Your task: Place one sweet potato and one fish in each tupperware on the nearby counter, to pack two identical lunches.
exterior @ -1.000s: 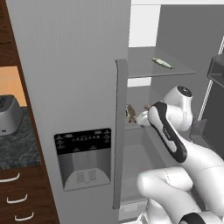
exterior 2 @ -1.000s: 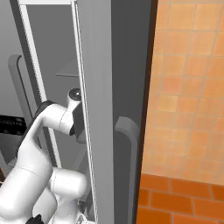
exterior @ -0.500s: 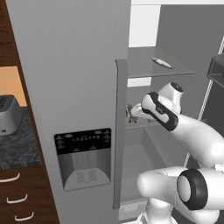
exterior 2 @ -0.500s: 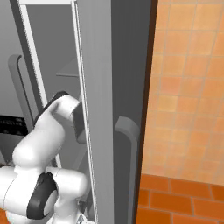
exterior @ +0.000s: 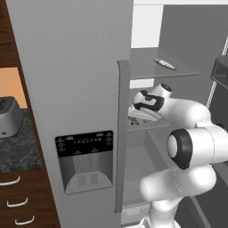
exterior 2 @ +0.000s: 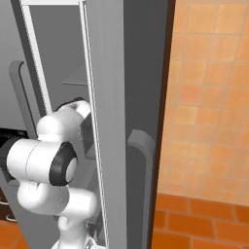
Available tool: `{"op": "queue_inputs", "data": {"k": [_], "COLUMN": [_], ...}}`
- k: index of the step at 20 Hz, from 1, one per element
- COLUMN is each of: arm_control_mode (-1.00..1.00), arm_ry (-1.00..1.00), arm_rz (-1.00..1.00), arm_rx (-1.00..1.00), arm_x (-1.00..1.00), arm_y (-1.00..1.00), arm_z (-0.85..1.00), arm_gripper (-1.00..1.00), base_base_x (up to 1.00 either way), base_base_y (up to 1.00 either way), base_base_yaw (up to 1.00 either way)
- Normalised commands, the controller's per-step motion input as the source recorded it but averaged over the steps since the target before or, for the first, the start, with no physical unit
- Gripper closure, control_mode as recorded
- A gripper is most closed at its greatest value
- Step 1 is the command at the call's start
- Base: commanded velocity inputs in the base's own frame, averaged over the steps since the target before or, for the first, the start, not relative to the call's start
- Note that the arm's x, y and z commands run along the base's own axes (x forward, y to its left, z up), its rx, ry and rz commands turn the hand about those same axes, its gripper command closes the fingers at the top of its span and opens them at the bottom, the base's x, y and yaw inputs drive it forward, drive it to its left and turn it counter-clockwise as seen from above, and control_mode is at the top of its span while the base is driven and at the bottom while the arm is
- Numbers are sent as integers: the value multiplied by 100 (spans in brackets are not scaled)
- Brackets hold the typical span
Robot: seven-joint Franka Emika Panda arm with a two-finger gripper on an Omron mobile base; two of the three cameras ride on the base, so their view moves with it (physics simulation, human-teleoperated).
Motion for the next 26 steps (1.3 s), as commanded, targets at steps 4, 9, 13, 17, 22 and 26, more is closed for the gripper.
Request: {"op": "queue_inputs", "data": {"k": [4, 9, 13, 17, 22, 26], "arm_control_mode": [-100, -100, -100, -100, -100, -100], "arm_ry": [0, 0, 0, -2, -4, 0], "arm_rz": [0, 0, 0, 0, -1, -7], "arm_rx": [0, -1, -7, -8, -10, -1], "arm_x": [63, 52, 19, 5, -15, -27], "arm_y": [0, 1, 14, 18, -17, -100], "arm_z": [-51, -39, -66, -59, -62, -36], "arm_gripper": [-100, -100, -100, -100, -100, -100], "base_base_x": [0, 0, 0, 0, 0, 0], "base_base_y": [0, 0, 0, 0, 0, 0], "base_base_yaw": [0, 0, 0, 0, 0, 0]}}
